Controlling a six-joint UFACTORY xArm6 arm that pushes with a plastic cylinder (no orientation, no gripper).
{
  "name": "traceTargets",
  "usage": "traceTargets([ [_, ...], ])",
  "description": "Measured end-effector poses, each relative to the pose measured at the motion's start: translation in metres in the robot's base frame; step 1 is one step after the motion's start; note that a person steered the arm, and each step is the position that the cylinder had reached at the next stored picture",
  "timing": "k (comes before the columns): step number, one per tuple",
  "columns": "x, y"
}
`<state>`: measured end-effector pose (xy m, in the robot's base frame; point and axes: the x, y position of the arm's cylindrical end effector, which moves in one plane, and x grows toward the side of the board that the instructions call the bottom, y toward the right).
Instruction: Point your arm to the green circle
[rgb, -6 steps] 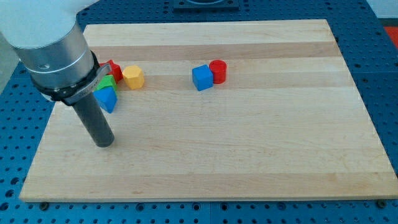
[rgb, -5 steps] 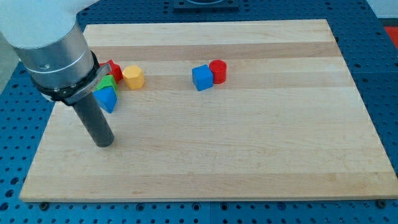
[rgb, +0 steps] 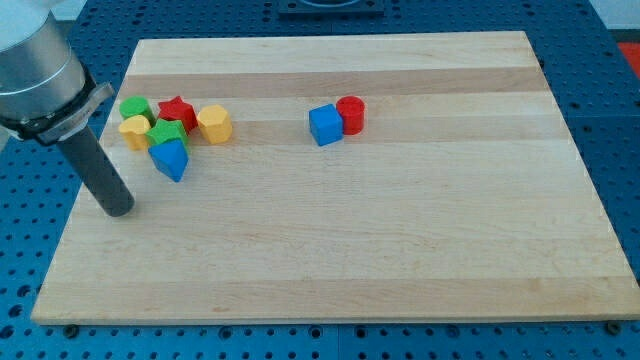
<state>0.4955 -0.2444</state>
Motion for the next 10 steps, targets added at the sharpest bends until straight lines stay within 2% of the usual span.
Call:
traceTargets([
  [2, -0.03, -0.007],
  [5, -0.04, -0.012],
  [7, -0.05, -0.053],
  [9, -0.092, -0.06],
  [10, -0.16, -0.06],
])
